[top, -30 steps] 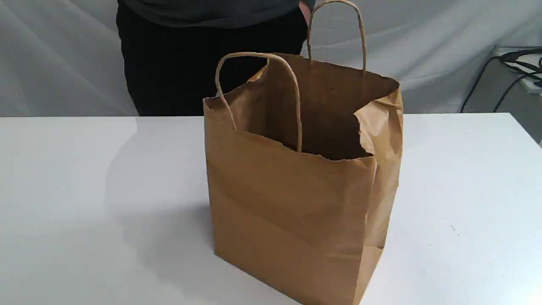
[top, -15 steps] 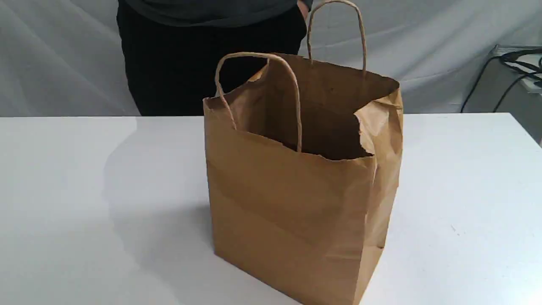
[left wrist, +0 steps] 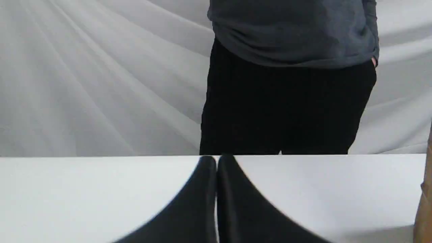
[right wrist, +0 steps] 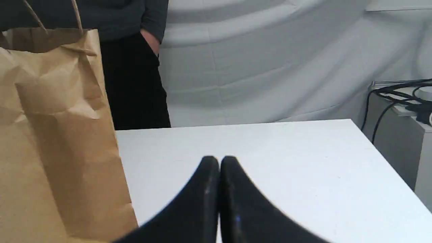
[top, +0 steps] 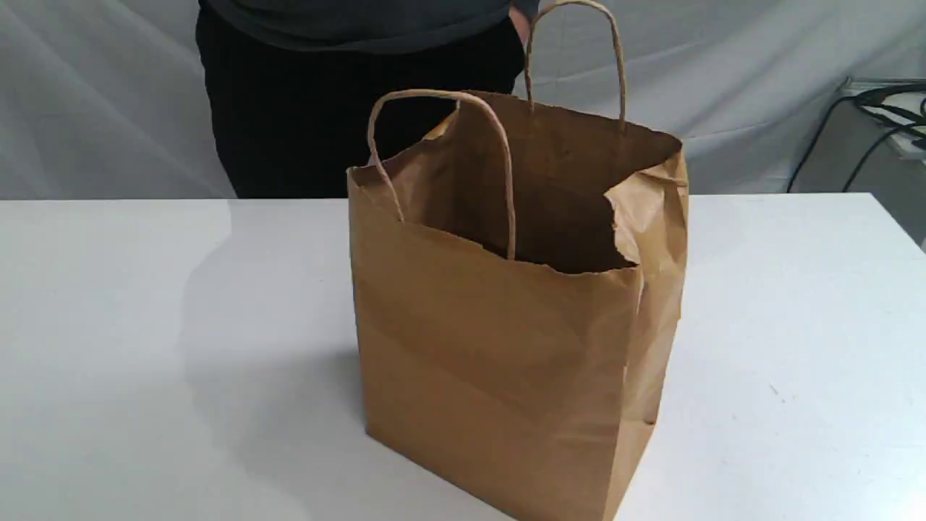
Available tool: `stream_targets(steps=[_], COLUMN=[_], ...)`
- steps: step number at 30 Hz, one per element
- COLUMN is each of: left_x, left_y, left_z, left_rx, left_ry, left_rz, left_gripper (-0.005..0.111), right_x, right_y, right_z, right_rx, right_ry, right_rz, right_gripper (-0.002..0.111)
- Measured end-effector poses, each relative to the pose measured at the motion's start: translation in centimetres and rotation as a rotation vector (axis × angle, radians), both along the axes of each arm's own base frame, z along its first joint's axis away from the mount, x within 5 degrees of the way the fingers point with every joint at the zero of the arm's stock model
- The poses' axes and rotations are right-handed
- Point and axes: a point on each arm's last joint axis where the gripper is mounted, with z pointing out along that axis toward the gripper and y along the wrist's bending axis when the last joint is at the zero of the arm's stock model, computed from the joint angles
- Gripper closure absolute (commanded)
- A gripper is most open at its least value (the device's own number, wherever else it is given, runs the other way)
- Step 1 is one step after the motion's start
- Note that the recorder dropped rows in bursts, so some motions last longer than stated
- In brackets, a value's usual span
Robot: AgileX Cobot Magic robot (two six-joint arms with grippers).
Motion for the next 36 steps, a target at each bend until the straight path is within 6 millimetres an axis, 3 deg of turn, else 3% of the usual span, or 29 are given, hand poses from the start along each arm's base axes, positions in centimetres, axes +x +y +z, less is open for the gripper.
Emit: stream_targets(steps=[8, 36], left_x=[-0.04, -0.02], left_y=[0.01, 0.01], left_z=[-1.04, -0.83], left_rx=[-0.026, -0.024], left_ry=[0.114, 0.091], left_rz=[0.002, 0.002], left_gripper=[0.107, 0.107], right_x=[0.00, 0.00], right_y=[0.00, 0.00], right_z=[0.00, 0.00], right_rx=[0.000, 0.000], right_ry=[0.000, 0.000], right_rz=[0.000, 0.000], right_gripper=[0.108, 0.108])
